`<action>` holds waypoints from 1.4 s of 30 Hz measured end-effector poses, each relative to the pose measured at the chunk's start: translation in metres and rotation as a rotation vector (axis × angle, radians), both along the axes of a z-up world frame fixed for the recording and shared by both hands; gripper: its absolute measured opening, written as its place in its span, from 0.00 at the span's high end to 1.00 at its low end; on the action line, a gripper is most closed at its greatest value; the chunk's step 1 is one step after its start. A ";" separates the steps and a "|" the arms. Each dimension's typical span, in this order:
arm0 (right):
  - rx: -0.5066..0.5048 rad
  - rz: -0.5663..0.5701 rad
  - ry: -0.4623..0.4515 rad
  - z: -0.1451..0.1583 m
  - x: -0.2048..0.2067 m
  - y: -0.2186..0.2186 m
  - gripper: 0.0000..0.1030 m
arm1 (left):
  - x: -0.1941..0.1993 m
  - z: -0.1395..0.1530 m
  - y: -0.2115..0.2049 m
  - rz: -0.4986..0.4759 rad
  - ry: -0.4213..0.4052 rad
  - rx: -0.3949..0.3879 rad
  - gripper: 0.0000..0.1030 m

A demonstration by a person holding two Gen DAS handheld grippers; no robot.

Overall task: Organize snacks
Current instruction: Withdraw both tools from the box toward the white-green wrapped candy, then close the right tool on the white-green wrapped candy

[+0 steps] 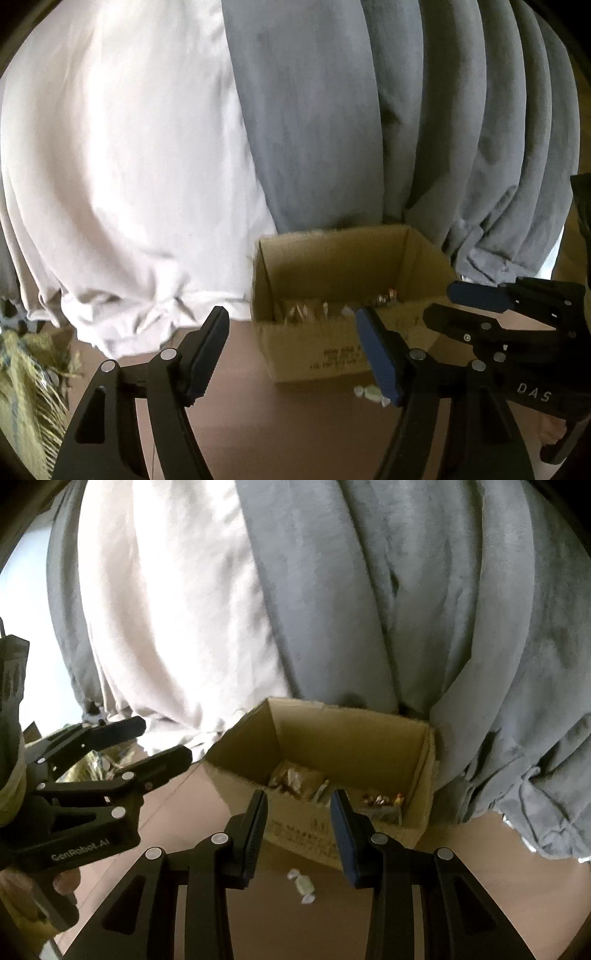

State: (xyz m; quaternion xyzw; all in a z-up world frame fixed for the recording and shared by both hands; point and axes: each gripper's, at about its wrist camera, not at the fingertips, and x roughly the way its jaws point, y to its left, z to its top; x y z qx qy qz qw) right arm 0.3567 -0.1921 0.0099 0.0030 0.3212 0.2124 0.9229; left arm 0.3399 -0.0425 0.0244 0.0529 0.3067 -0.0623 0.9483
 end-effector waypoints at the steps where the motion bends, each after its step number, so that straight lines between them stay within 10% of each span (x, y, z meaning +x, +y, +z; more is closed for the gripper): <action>1: 0.003 0.006 0.005 -0.002 -0.003 0.001 0.65 | -0.001 -0.004 0.001 0.004 0.013 -0.001 0.31; 42: -0.264 0.165 0.292 -0.152 0.029 0.034 0.71 | 0.018 -0.138 0.007 0.091 0.277 0.053 0.31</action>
